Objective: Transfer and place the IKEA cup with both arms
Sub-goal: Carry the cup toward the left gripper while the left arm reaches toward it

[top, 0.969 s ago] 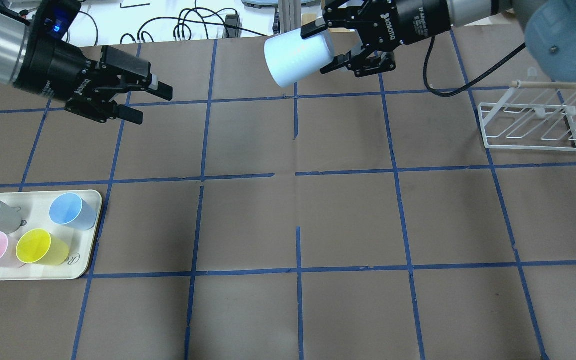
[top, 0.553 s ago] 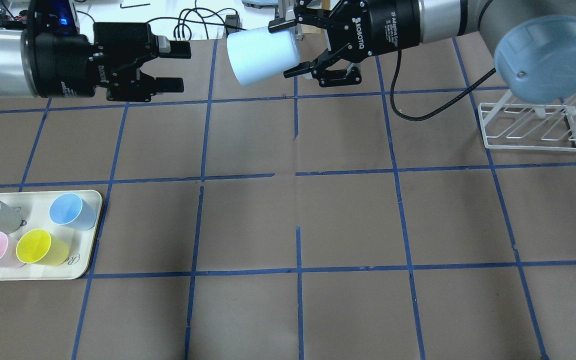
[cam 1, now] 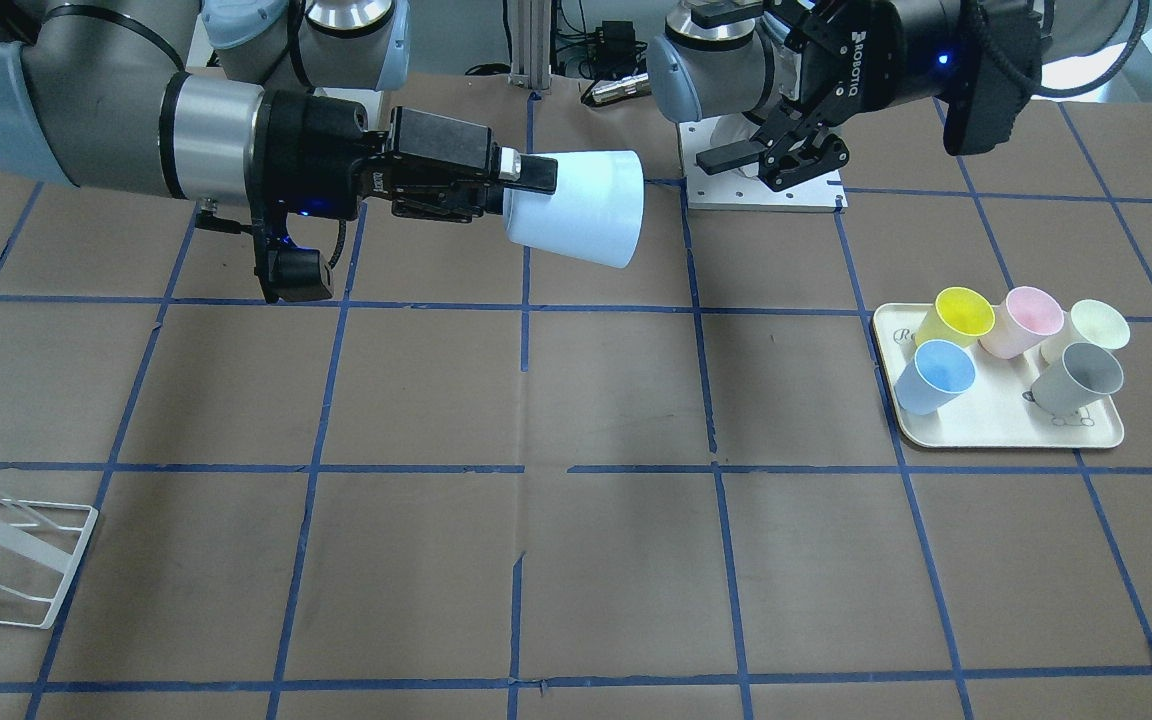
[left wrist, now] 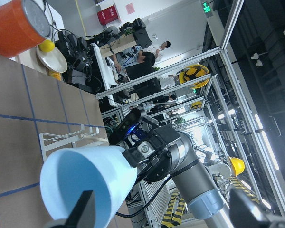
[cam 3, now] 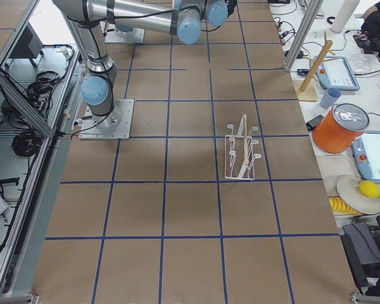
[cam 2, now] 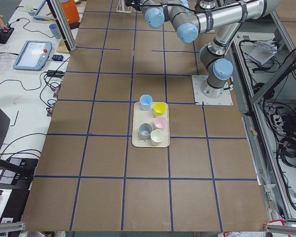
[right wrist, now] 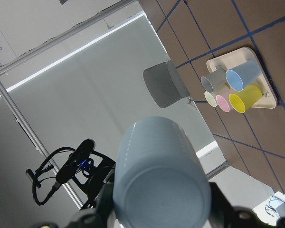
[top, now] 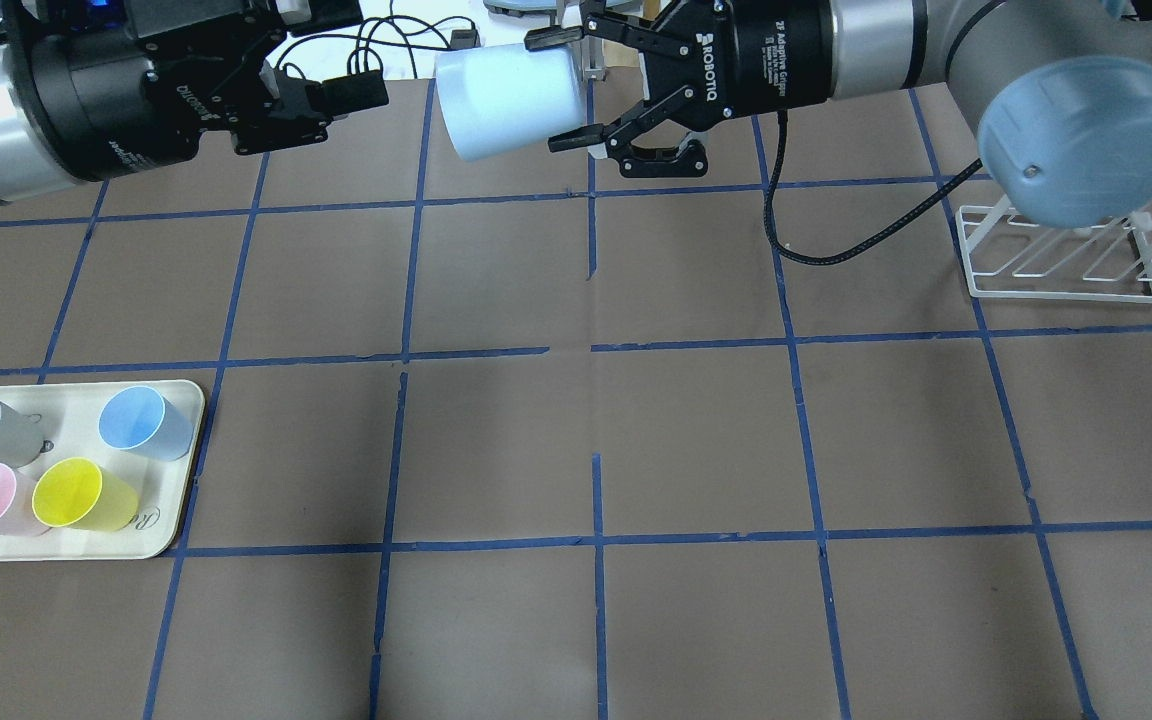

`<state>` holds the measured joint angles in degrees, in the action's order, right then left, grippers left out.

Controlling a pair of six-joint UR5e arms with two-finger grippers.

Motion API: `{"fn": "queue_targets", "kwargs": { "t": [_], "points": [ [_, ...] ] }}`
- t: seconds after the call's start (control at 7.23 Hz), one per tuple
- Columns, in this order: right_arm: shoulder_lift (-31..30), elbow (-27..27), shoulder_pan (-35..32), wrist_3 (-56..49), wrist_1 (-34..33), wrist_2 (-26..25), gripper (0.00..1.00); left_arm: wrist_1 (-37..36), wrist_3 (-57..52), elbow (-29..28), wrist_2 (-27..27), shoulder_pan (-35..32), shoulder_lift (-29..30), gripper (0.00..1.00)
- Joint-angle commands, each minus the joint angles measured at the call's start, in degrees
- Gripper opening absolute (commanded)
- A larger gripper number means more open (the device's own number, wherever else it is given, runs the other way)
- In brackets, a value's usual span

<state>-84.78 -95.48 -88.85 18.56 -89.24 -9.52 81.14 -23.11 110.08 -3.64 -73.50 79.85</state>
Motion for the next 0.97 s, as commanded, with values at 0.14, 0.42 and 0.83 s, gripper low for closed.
{"fn": "queue_targets", "kwargs": {
  "t": [0.14, 0.42, 0.83],
  "points": [
    [0.0, -0.1, -0.6, 3.0, -0.1, 3.3, 0.06, -3.4, 0.4, 2.3, 4.1, -0.5, 0.5, 1.00],
    [0.5, -0.1, -3.1, 3.4, -0.2, 3.5, 0.06, -3.4, 0.4, 2.4, 4.9, -2.7, 0.5, 0.99],
    [0.0, -0.1, -3.3, 6.3, -0.4, 3.4, 0.06, -3.5, 0.1, 2.4, 4.4, -3.8, 0.2, 0.68]
  ]
}}
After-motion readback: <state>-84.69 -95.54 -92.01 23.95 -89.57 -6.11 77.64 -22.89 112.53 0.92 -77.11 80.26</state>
